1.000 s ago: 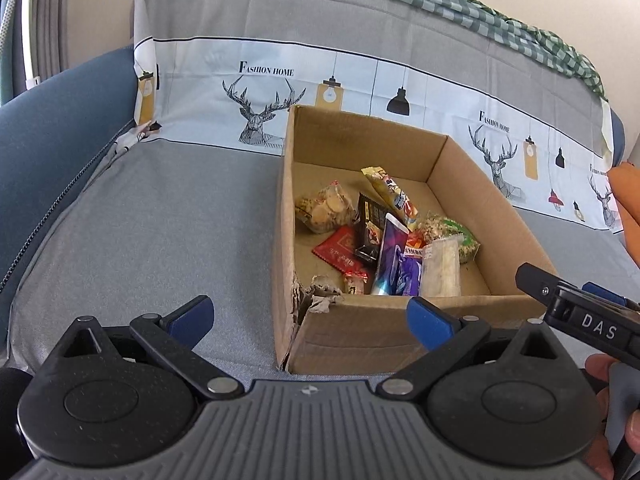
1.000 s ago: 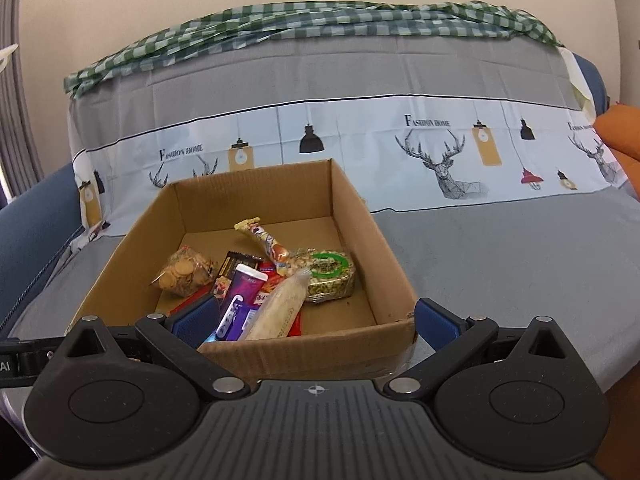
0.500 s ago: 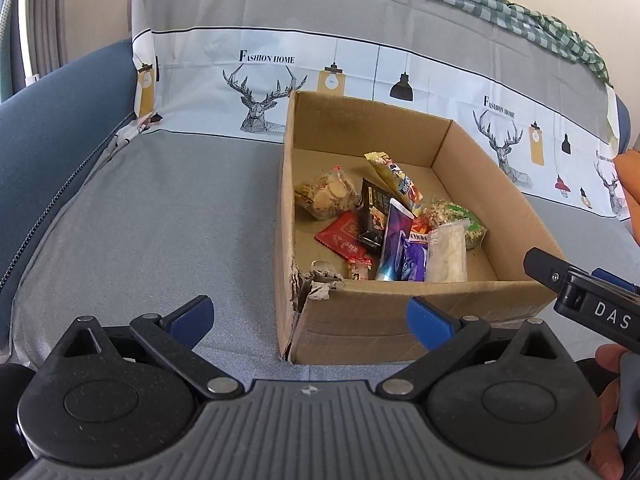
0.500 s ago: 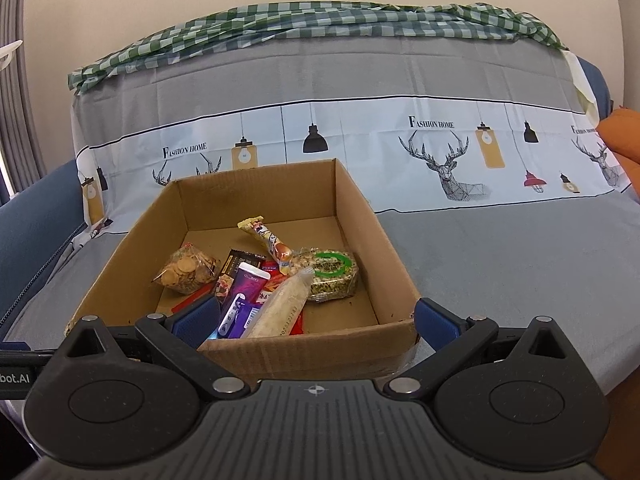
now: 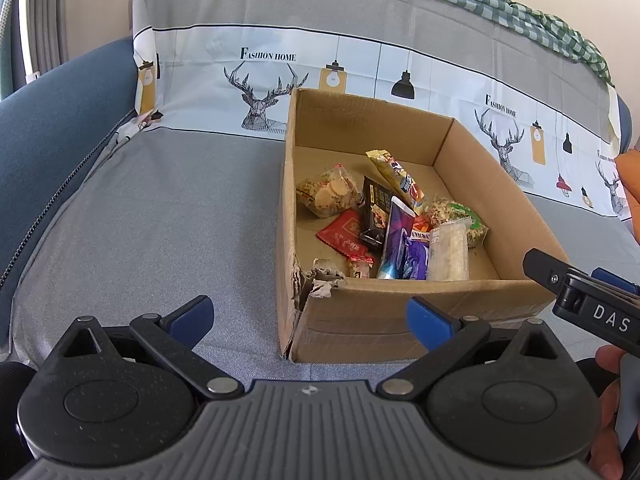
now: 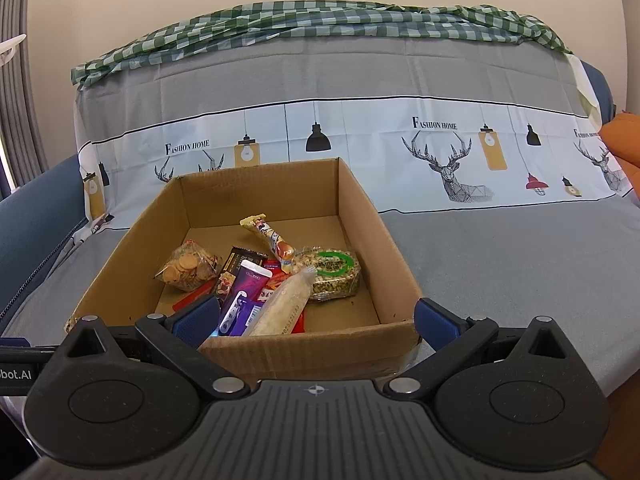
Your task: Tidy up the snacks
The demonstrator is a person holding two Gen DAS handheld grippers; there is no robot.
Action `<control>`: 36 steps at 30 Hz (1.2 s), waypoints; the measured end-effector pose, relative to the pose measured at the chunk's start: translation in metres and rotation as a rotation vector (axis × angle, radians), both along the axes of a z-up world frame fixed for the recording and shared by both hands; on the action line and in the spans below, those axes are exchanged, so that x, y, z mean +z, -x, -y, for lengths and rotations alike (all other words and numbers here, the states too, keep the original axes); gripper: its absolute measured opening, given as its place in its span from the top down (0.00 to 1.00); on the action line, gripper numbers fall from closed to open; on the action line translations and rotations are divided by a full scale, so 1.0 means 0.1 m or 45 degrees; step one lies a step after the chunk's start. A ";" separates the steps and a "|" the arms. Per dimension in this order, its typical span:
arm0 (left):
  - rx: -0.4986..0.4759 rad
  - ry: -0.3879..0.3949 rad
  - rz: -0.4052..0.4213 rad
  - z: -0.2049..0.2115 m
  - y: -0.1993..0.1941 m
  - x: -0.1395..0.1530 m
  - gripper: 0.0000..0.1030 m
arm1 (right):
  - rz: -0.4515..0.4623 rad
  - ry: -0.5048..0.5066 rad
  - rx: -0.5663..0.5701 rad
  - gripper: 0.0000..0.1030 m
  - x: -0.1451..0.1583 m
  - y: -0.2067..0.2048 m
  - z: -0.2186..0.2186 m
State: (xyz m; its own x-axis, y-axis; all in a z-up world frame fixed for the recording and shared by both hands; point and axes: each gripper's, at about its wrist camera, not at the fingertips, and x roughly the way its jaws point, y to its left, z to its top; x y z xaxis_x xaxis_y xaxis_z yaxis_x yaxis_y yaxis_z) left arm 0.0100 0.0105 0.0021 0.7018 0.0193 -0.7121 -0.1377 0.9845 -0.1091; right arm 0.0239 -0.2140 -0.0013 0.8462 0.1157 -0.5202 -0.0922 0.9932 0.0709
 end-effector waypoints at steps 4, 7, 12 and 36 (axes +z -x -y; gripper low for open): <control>0.000 0.000 0.001 0.00 0.00 0.00 0.01 | -0.001 0.005 0.004 0.01 -0.01 0.00 -0.01; -0.002 -0.004 0.004 0.00 0.01 0.00 0.01 | 0.000 0.009 0.005 0.01 -0.02 0.00 -0.01; -0.006 -0.007 0.013 0.00 0.00 -0.01 0.01 | 0.000 0.009 0.006 0.01 -0.02 0.00 -0.02; -0.052 -0.044 0.057 0.09 -0.01 -0.04 0.01 | 0.011 0.051 0.035 0.01 -0.01 0.00 -0.06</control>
